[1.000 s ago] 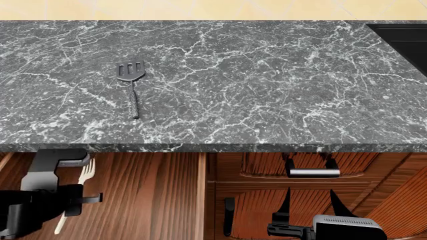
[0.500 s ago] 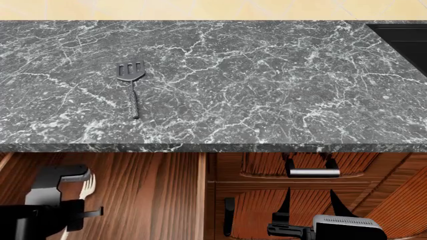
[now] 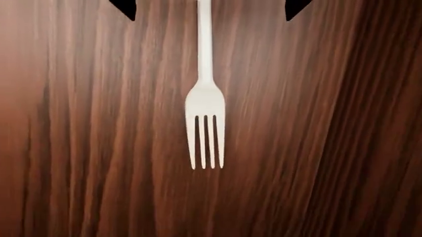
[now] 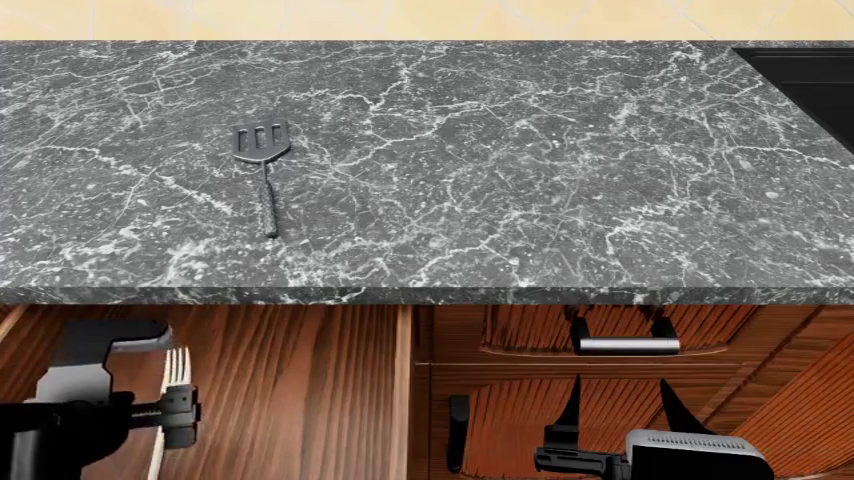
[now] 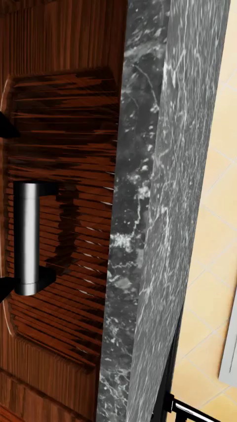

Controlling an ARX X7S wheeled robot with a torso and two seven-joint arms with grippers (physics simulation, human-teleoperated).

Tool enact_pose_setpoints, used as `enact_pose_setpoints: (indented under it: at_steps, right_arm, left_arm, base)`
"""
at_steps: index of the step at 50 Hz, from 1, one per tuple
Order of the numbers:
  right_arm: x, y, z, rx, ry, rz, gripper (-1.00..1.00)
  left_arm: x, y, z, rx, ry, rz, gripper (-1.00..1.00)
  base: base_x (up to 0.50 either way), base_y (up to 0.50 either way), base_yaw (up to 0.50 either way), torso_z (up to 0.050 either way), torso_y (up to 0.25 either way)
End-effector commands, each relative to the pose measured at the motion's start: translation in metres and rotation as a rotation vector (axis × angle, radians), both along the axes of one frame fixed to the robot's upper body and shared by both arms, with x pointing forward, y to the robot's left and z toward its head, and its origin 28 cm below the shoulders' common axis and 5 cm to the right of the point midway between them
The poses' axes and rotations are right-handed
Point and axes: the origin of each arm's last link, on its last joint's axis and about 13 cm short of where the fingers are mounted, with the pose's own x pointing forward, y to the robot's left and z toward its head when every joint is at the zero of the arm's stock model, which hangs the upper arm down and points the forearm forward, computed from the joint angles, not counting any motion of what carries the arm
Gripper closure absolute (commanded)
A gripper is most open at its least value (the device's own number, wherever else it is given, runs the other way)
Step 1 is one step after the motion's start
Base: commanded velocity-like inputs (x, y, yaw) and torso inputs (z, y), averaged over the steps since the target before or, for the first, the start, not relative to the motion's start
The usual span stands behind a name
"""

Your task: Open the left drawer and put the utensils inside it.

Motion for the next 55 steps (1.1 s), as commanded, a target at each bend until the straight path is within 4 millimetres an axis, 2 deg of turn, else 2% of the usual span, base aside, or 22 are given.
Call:
enact_pose_setpoints:
  at_steps: [1, 22, 39, 48, 55]
  right_arm:
    - [0.001, -0.001, -0.001, 0.003, 0.001, 0.000, -1.00]
    - [0.001, -0.001, -0.001, 0.003, 0.001, 0.000, -1.00]
    - [0.001, -0.001, -0.001, 0.003, 0.001, 0.000, -1.00]
    - [0.001, -0.001, -0.001, 0.003, 0.001, 0.000, -1.00]
    - [0.001, -0.001, -0.001, 0.003, 0.001, 0.000, -1.00]
  left_arm:
    - [-0.009, -0.011, 0.042, 0.090, -0.087, 0.005, -1.00]
    - [-0.042, -0.037, 0.101, 0.189, -0.194, -0.037, -1.00]
    - [-0.061, -0.050, 0.148, 0.258, -0.281, -0.040, -1.00]
    - [-0.058, -0.057, 0.167, 0.273, -0.334, -0.117, -1.00]
    - [-0.054, -0.060, 0.184, 0.316, -0.349, -0.096, -1.00]
  base:
    - [0.00, 0.00, 0.00, 0.000, 0.000]
    - [0.00, 0.00, 0.00, 0.000, 0.000]
    - [0.00, 0.00, 0.00, 0.000, 0.000]
    - [0.00, 0.00, 0.00, 0.000, 0.000]
    - [0.00, 0.00, 0.00, 0.000, 0.000]
